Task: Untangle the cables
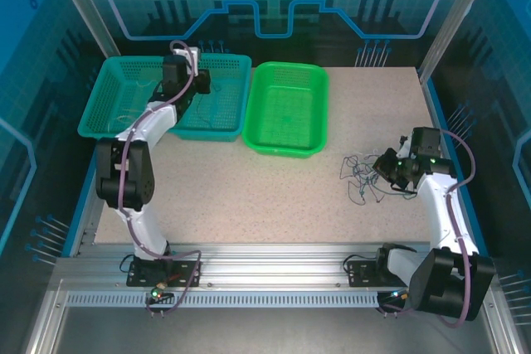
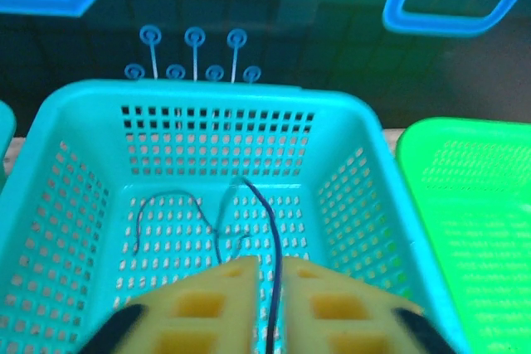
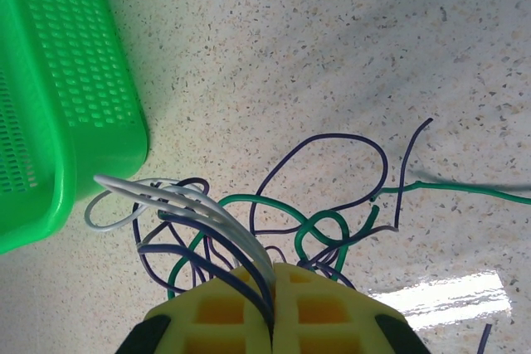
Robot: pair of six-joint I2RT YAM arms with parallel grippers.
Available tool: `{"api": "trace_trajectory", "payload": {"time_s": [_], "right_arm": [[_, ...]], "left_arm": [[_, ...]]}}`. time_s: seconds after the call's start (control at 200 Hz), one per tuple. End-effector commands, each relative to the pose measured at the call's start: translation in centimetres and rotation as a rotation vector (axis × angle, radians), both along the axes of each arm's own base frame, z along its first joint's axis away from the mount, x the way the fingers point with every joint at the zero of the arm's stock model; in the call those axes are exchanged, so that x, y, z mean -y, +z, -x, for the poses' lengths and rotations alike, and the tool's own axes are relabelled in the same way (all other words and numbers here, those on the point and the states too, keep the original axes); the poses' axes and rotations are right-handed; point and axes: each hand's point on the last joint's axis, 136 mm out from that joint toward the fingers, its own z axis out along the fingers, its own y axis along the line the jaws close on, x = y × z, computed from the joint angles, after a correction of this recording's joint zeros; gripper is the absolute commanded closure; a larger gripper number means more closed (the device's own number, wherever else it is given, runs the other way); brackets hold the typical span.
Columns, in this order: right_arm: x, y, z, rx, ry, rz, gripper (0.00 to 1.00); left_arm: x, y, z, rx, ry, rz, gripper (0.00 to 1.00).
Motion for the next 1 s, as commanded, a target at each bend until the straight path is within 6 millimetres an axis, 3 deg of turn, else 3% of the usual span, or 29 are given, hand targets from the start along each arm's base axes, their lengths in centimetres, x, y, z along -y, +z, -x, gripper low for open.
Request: {"api": "trace_trajectory", "payload": {"time_s": [0.0, 0.075, 0.205, 0.27, 0.35, 0.375, 0.455, 0.545, 0.765, 0.996], "right_arm": [[-0.4, 1.6, -0.2, 0.034, 0.027, 0.004, 0.98], [-0.7, 1.9, -0.4, 0.045, 0.036, -0.002, 0.98], [-1.6, 2.5, -0.8, 0.083, 0.089, -0.015, 0.98], [-2.5, 3.0, -1.2, 0.123, 0.141, -0.022, 0.97], [-4.2, 3.6, -1.5, 0.168, 0.228, -0.028, 0.97], [-4.7, 4.8, -2.0, 0.203, 0.256, -0.020, 0.97], [-6.5, 5.4, -2.2, 0.239, 0.339, -0.021, 0.97], [-8.6, 6.0, -2.2, 0.279, 0.438, -0.023, 0.97], [-13.0, 6.9, -1.4, 0.321, 0.646, -0.026, 0.97], [-14.8, 6.6, -1.3, 0.320, 0.697, -0.041, 0.97]], "left_arm": [[0.3, 4.2, 0.0, 0.087, -0.011, 0.037, 0.57], [0.8, 6.9, 1.0, 0.140, -0.029, 0.079, 0.43], [3.6, 12.3, 4.2, 0.228, -0.154, 0.206, 0.40], [6.6, 14.4, 6.6, 0.258, -0.271, 0.269, 0.35], [12.2, 15.9, 10.7, 0.274, -0.504, 0.287, 0.33], [14.1, 15.8, 12.1, 0.271, -0.575, 0.273, 0.33], [20.1, 14.6, 16.7, 0.250, -0.810, 0.193, 0.32], [24.2, 12.1, 20.2, 0.207, -0.969, 0.149, 0.32], [28.9, 7.5, 24.0, 0.128, -1.175, 0.159, 0.33], [33.5, 3.0, 26.6, -0.009, -1.357, 0.189, 0.31]]}}
